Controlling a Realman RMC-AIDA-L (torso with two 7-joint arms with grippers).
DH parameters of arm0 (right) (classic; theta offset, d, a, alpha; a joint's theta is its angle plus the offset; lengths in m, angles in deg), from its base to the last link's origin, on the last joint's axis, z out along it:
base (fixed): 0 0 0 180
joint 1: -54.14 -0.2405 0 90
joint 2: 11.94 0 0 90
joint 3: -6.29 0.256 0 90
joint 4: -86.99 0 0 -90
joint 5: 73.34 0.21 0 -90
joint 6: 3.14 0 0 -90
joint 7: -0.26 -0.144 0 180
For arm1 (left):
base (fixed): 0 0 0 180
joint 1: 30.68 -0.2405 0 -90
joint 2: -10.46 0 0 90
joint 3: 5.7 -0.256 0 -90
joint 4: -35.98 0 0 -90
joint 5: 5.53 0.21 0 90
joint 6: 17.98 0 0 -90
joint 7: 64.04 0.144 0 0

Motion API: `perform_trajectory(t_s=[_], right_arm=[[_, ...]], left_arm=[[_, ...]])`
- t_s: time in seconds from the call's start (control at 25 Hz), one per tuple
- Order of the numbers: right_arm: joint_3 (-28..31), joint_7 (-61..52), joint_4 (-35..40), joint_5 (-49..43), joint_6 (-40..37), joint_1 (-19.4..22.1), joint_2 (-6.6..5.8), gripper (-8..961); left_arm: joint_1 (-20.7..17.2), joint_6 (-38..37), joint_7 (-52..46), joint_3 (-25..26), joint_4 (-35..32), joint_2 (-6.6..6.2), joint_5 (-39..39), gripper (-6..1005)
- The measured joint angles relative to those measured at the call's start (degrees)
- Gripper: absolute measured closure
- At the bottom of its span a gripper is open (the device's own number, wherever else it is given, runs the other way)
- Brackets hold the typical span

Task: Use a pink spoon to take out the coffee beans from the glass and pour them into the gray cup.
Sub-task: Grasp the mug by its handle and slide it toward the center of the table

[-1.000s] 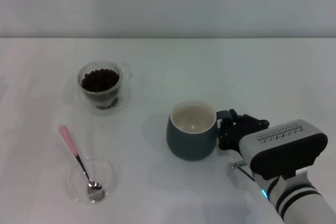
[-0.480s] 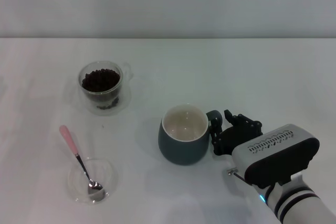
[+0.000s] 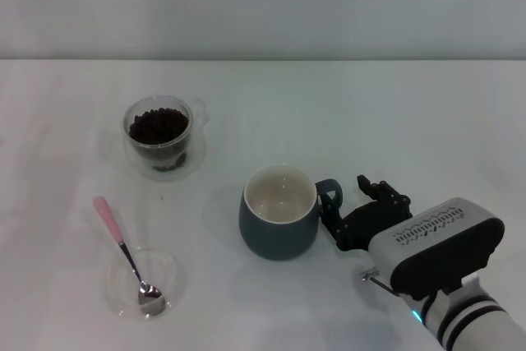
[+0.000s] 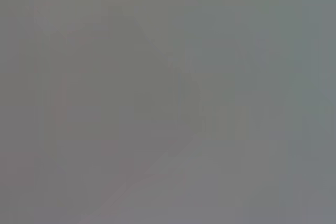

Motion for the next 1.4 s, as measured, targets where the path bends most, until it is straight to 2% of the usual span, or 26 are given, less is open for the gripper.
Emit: perform_trajectory(t_s=[0.16,0.28,0.48,0.56,0.84,1.4], right_arm=[[1.13,-0.24,-2.19,0.18,3.72,0.55,-2.03,361],[4.33,-0.30,-3.86,0.01,10.86,1.24,-3.60,247],[9.67,0.08,-5.57,-0.55,19.72,3.69,-4.69,119],[11.09,0.12,-5.91,-0.97,21.71,4.37,-4.97,116],[12.58,0.46,-5.93,-4.11,22.78,5.01,-4.48,108],[15.36,0.49,-6.61,-5.47,23.24,4.94,-4.47,110]], left_arm=[[-0.61,-0.01,-0.28,0.06,-0.96,0.16,0.00,148],[-0.85,-0.01,-0.47,-0.16,-1.47,0.26,0.00,148],[-0.95,-0.05,-0.50,-0.21,-1.55,0.45,-0.01,149],[-0.95,-0.05,-0.51,-0.21,-1.55,0.56,-0.02,149],[-0.94,-0.10,-0.53,-0.12,-1.55,0.72,-0.03,149],[-0.59,-0.05,-0.28,0.14,-1.55,0.47,-0.44,149]])
